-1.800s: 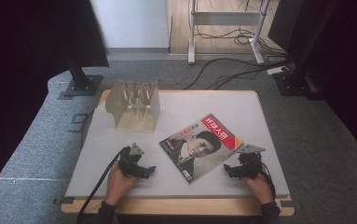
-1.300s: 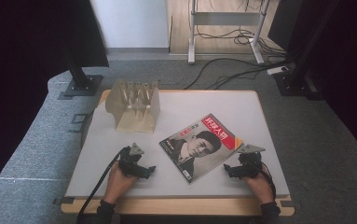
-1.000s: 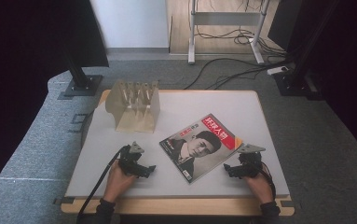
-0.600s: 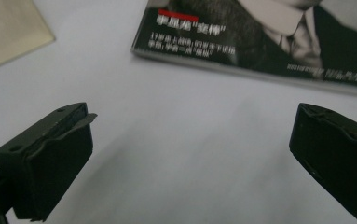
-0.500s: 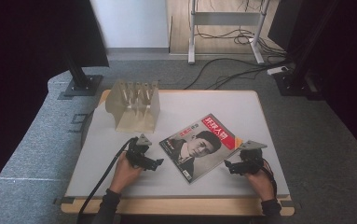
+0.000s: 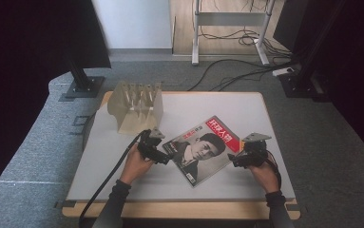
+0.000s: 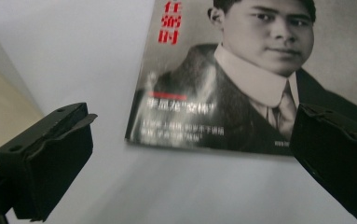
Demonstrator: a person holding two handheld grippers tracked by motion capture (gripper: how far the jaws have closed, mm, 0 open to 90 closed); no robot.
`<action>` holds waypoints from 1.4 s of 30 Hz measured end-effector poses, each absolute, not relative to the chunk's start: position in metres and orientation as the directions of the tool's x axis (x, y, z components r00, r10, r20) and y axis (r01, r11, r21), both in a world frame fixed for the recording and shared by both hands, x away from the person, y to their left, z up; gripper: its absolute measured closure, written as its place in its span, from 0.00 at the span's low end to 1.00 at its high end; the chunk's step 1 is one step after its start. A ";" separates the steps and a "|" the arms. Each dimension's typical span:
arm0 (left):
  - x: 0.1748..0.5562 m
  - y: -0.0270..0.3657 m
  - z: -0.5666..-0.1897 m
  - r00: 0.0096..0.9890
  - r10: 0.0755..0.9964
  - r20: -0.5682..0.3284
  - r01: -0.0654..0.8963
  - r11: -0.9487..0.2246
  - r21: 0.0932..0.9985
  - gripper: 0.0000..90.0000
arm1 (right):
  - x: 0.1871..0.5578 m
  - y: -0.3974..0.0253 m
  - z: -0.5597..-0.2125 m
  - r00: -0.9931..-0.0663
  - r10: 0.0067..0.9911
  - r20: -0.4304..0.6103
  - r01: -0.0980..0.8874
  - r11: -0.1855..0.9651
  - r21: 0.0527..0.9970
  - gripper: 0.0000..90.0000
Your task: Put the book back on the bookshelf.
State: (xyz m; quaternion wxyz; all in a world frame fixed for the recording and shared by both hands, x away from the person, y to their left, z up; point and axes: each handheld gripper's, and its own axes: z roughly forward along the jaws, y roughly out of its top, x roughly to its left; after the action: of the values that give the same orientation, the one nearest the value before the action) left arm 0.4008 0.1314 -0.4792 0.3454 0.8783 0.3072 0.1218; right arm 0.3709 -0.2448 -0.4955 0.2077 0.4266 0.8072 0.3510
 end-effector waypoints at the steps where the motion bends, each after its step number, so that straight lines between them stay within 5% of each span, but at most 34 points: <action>1: 0.405 0.127 -0.478 0.786 0.618 0.000 0.454 -0.577 0.679 0.00 | 0.373 -0.244 -0.495 -0.550 0.834 -0.039 0.541 0.392 0.744 0.00; 12: 0.434 0.099 -0.496 0.796 0.604 0.049 0.427 -0.617 0.661 0.00 | 0.403 -0.240 -0.497 -0.576 0.816 -0.042 0.538 0.417 0.733 0.02; 20: 0.446 0.096 -0.516 0.802 0.597 -0.001 0.460 -0.617 0.639 0.00 | 0.426 -0.242 -0.517 -0.584 0.812 -0.012 0.573 0.422 0.703 0.02; 42: 0.428 0.094 -0.525 0.834 0.549 -0.052 0.450 -0.624 0.639 0.00 | 0.417 -0.246 -0.533 -0.592 0.804 0.047 0.577 0.383 0.721 0.03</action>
State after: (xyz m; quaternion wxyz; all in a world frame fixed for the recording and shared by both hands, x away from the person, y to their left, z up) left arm 0.4276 0.0936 -0.5248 0.3325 0.8980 0.2783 0.0743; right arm 0.4170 -0.2459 -0.5331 0.1579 0.4229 0.8165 0.3599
